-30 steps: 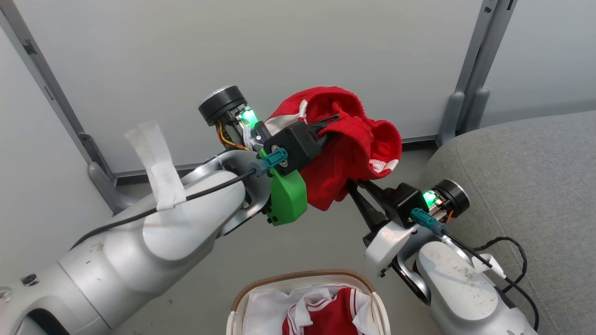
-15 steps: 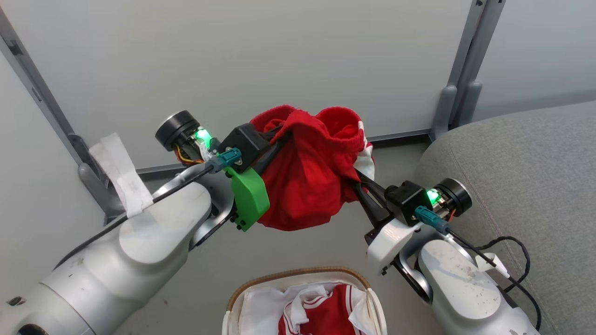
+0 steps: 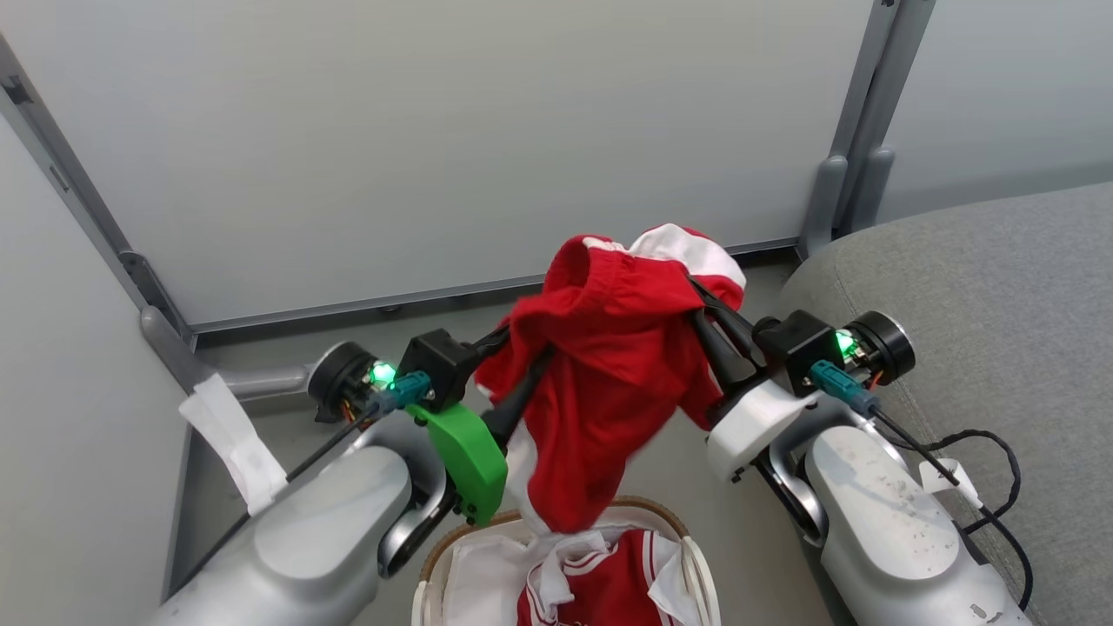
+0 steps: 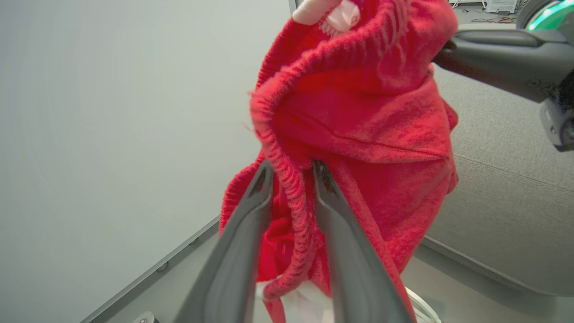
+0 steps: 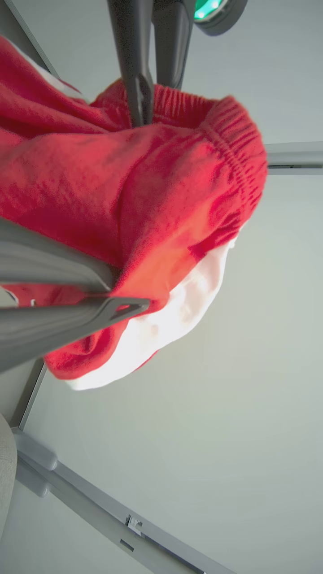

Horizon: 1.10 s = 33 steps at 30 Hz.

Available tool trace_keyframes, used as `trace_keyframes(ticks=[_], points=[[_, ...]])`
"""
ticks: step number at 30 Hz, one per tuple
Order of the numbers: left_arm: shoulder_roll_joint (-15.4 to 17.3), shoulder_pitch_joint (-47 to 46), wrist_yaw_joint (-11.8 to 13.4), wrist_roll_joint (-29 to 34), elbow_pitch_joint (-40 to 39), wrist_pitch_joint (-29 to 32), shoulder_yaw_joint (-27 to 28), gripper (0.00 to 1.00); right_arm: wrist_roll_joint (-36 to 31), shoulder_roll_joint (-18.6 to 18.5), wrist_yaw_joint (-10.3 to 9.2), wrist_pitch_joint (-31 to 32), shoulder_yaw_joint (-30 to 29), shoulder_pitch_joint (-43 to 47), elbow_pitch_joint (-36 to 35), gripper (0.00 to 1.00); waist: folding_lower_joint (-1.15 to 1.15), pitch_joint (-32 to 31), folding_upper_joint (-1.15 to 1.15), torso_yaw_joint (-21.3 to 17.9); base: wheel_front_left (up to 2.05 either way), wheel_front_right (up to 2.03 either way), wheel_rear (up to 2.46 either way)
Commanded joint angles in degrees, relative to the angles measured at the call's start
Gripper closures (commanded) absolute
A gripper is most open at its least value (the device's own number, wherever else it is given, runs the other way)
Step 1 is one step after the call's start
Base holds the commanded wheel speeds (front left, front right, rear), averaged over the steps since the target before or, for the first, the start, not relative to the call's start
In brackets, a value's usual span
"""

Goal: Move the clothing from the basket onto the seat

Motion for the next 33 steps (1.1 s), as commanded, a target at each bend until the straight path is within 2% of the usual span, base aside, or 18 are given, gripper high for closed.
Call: trace_keyframes(ticks=[1,6,8,13,24,29,33], points=[[-0.32,2.08,0.57,-0.49,0.35,-0.59,0.45,0.0,-0.71,-0.26,-0.06,-0.02,-0.88,-0.38,-0.37,1.0,0.0,0.08,0.0,-0.02,0.0,0.0,0.0],[-1.64,7.18,1.87,-0.27,0.41,-1.51,2.21,0.0,-2.43,-0.23,-0.06,-0.03,-3.93,-0.8,-0.42,1.0,0.0,0.22,0.0,-0.13,0.0,0.0,0.0],[-2.72,10.22,2.98,0.83,-0.64,-1.5,4.44,0.0,-3.37,-0.22,-0.06,-0.03,-5.53,-0.41,-0.49,1.0,0.0,0.29,0.0,-0.19,0.0,0.0,0.0],[-4.05,15.7,3.66,4.02,-3.17,-1.39,9.68,0.0,-4.47,-0.23,-0.06,-0.02,-7.27,0.84,-0.35,1.0,0.0,0.52,0.0,-0.43,0.0,0.0,0.0],[-6.89,22.84,2.14,11.1,-5.15,-1.39,18.66,0.0,-5.25,-0.24,-0.06,-0.02,-8.07,0.23,-0.05,1.0,0.0,1.31,0.0,-2.25,0.0,0.0,0.0],[-8.2,24.67,1.07,13.88,-5.7,-1.38,21.83,0.0,-6.19,-0.25,-0.06,-0.02,-8.41,-0.92,-0.12,1.0,0.0,2.13,0.0,-5.14,0.0,0.0,0.0],[-9.1,25.45,0.32,15.86,-6.43,-1.39,23.89,0.0,-8.11,-0.36,-0.06,-0.03,-9.66,-2.18,-0.32,1.0,0.0,2.99,0.0,-9.0,0.0,0.0,0.0]])
